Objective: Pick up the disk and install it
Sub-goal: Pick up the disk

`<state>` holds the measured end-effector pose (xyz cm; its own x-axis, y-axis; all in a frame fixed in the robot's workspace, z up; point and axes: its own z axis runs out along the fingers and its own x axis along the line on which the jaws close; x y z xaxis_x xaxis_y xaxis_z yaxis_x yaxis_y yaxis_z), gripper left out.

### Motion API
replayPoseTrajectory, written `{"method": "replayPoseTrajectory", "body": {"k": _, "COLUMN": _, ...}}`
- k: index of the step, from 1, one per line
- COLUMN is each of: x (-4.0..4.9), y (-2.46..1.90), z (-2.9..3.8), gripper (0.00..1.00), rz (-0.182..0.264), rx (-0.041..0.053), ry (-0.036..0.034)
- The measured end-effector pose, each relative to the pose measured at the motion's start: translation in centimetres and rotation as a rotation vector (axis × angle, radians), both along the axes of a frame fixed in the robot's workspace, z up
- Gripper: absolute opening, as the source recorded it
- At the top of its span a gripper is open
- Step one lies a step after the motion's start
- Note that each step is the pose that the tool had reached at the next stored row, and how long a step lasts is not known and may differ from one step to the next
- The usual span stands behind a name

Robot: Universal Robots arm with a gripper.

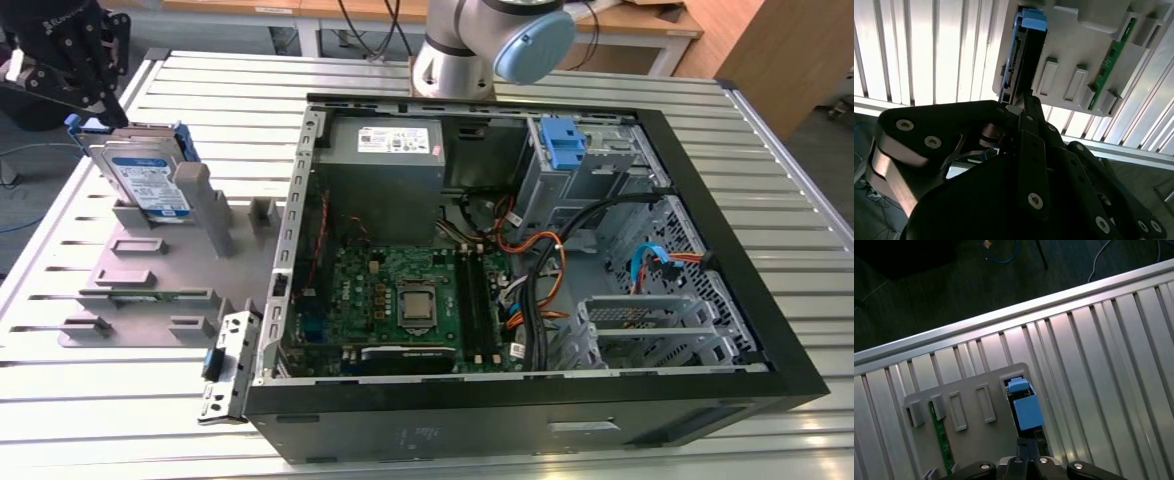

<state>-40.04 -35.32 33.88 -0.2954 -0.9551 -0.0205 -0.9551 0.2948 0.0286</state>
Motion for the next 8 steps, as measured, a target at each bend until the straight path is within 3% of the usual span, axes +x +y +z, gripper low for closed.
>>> {"method": "replayPoseTrajectory", "body": {"k": 8, "x": 0.00, "y": 0.13, "z": -0.11, "gripper": 0.11, "rz": 0.004, "rx": 0.0017, "ry": -0.0001}}
